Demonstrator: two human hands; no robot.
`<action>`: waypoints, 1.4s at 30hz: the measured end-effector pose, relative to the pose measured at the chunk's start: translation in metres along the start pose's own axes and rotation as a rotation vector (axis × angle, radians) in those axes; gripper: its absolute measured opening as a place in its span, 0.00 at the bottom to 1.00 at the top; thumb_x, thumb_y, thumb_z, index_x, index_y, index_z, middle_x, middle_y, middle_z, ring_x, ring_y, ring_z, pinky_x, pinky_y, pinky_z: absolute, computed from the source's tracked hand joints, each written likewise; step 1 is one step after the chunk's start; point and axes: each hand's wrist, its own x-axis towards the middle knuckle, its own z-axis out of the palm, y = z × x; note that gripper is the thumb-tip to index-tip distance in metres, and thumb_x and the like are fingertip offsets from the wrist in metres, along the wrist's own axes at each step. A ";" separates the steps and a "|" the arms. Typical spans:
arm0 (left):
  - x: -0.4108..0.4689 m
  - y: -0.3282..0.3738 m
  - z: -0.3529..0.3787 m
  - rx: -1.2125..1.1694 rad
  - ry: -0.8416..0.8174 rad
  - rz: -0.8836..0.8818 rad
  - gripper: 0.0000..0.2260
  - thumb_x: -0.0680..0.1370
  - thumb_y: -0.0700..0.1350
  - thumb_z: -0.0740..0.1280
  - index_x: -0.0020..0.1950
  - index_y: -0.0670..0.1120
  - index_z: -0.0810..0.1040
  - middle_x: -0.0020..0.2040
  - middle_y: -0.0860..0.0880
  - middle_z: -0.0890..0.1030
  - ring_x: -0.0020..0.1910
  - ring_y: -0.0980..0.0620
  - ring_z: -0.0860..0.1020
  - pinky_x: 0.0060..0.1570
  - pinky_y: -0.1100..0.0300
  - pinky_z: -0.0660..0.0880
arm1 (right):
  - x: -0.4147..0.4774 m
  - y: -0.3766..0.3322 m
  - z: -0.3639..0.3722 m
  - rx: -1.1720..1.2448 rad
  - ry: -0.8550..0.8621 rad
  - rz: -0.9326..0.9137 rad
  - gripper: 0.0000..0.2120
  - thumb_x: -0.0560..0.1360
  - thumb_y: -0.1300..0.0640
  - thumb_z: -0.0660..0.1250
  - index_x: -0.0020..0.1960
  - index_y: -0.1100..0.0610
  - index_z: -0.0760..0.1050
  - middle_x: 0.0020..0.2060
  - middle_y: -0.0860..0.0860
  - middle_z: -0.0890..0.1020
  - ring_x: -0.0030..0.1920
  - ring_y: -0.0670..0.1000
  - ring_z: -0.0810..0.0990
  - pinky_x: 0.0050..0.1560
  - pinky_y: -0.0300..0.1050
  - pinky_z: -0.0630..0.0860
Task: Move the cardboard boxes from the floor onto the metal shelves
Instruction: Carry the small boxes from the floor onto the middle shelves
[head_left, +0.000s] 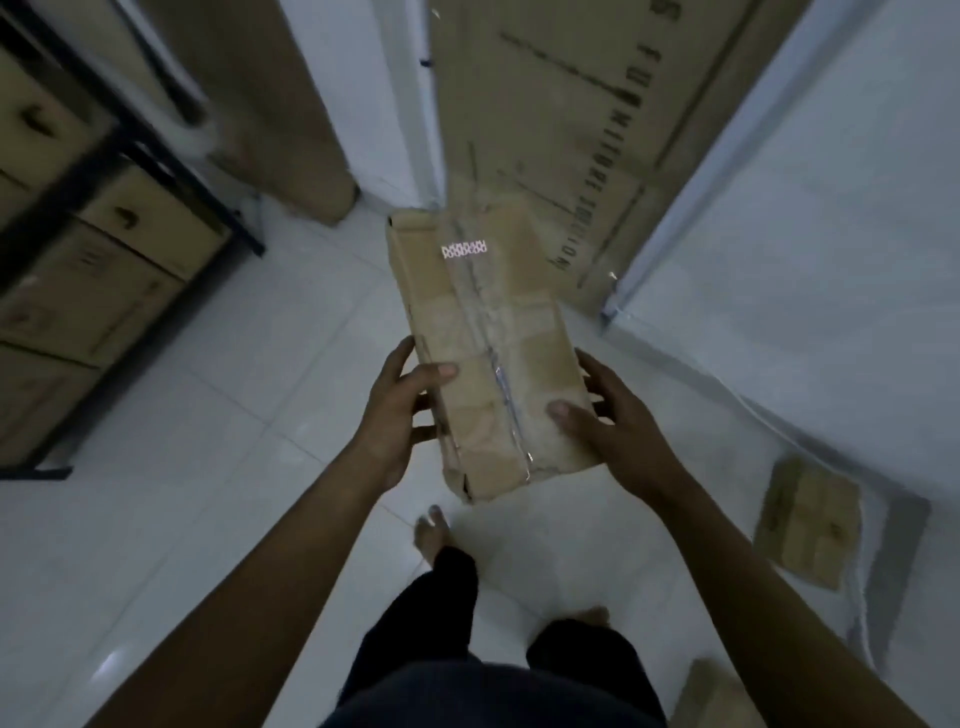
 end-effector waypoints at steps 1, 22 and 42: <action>-0.010 0.024 -0.022 -0.010 0.005 0.056 0.40 0.61 0.57 0.74 0.74 0.58 0.69 0.59 0.51 0.83 0.54 0.48 0.82 0.45 0.51 0.80 | 0.007 -0.026 0.014 0.044 -0.050 -0.038 0.45 0.64 0.28 0.69 0.78 0.40 0.63 0.67 0.43 0.77 0.57 0.45 0.81 0.46 0.40 0.81; -0.134 0.363 -0.287 -0.143 0.532 0.876 0.25 0.69 0.57 0.70 0.60 0.43 0.77 0.53 0.35 0.71 0.49 0.33 0.67 0.52 0.44 0.70 | 0.176 -0.476 0.274 0.338 -0.808 -0.684 0.29 0.66 0.45 0.75 0.66 0.48 0.79 0.57 0.52 0.85 0.54 0.52 0.85 0.46 0.41 0.81; -0.271 0.518 -0.499 0.244 0.830 1.291 0.33 0.67 0.63 0.68 0.70 0.52 0.72 0.67 0.42 0.76 0.65 0.40 0.76 0.61 0.36 0.75 | 0.126 -0.781 0.532 0.410 -0.876 -0.991 0.25 0.67 0.42 0.72 0.59 0.54 0.82 0.54 0.52 0.86 0.57 0.54 0.84 0.66 0.59 0.76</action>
